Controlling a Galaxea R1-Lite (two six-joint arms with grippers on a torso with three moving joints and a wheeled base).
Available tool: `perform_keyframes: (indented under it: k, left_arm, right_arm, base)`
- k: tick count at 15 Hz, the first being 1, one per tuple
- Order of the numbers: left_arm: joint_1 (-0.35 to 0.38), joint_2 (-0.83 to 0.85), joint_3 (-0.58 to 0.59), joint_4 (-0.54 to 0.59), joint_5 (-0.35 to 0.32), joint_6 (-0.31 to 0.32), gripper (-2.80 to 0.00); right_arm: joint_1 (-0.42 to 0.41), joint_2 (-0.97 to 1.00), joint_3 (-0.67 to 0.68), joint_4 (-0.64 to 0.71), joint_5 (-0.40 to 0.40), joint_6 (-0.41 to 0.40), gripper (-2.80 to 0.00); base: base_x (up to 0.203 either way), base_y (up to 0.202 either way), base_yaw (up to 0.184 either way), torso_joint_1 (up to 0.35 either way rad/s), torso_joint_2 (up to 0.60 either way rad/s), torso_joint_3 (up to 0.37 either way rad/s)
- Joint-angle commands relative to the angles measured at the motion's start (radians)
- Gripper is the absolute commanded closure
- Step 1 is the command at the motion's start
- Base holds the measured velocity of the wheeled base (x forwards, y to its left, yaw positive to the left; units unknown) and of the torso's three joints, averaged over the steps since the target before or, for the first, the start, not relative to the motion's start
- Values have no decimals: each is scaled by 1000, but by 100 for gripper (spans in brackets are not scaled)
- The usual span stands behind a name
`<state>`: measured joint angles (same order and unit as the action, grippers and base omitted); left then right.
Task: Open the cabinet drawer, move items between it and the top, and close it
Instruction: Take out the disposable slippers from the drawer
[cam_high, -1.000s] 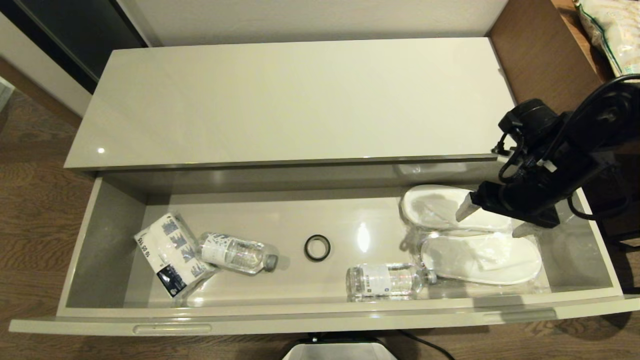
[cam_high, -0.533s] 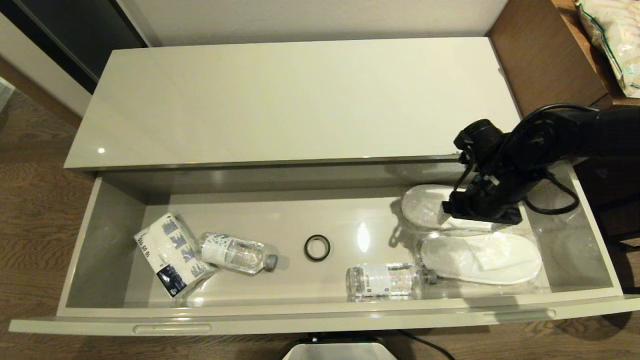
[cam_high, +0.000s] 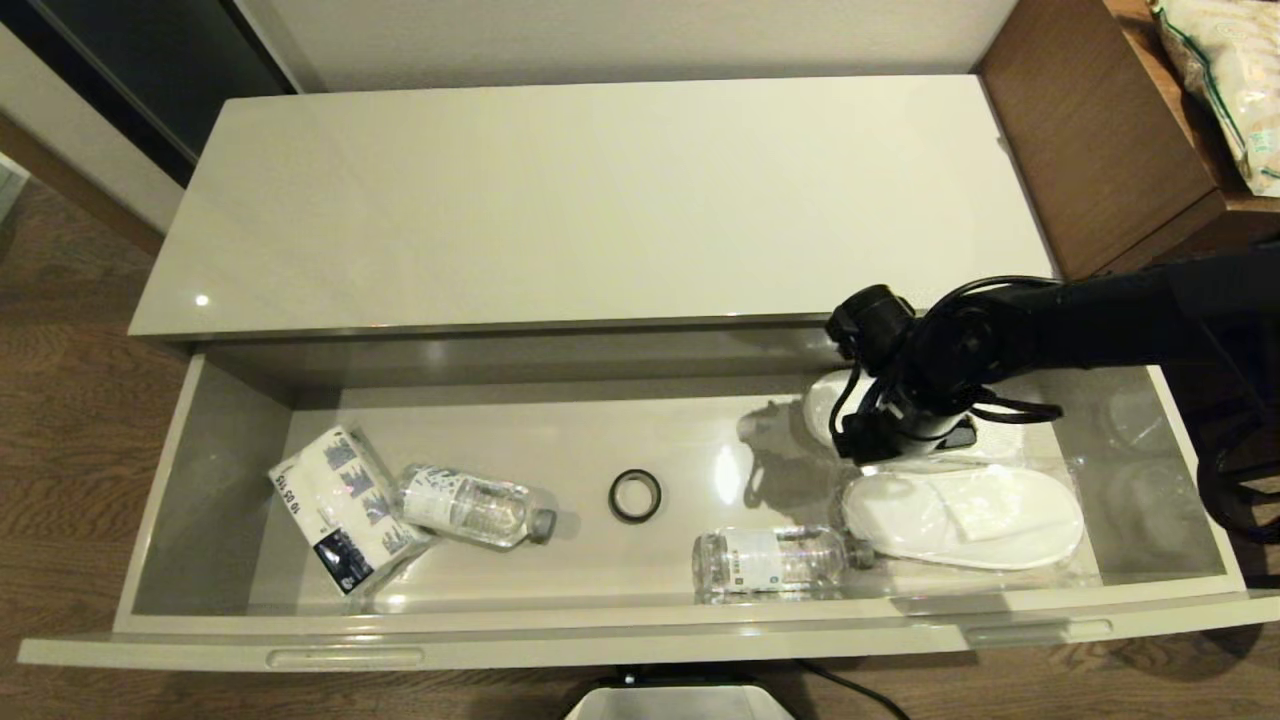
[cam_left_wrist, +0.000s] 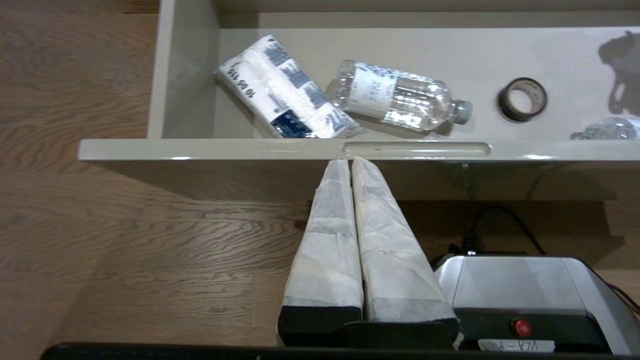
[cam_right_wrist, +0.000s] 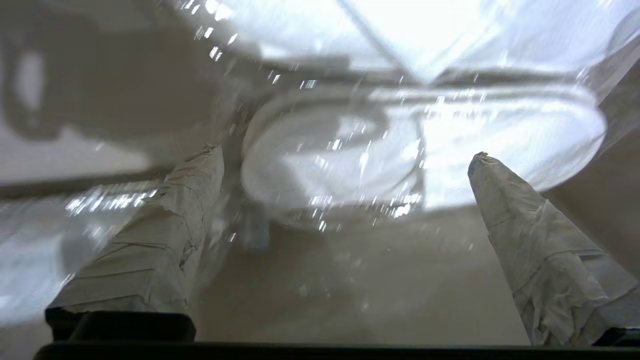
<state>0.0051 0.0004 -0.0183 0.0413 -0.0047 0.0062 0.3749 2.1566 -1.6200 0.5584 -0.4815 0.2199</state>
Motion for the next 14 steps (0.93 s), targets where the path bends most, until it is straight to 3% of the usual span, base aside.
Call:
perform_keyframes:
  k: [1,4,10,14]
  left_arm:
    - [1,0,0,0,0,0,0]
    - [1,0,0,0,0,0,0]
    - [1,0,0,0,0,0,0]
    - [1,0,0,0,0,0,0]
  right_arm:
    - [7,22,31,-46,-14,-29,-280]
    - [8,11,40,-106,-14,-90,-280]
    - [1,15,198,-513,-57,-359,-280]
    - [1,18,256,-587,-47,-400,-280]
  base:
    - [0,0,0,0,0,0]
    - [0,0,0,0,0,0]
    - [0,0,0,0,0,0]
    - [0,0,0,0,0,0]
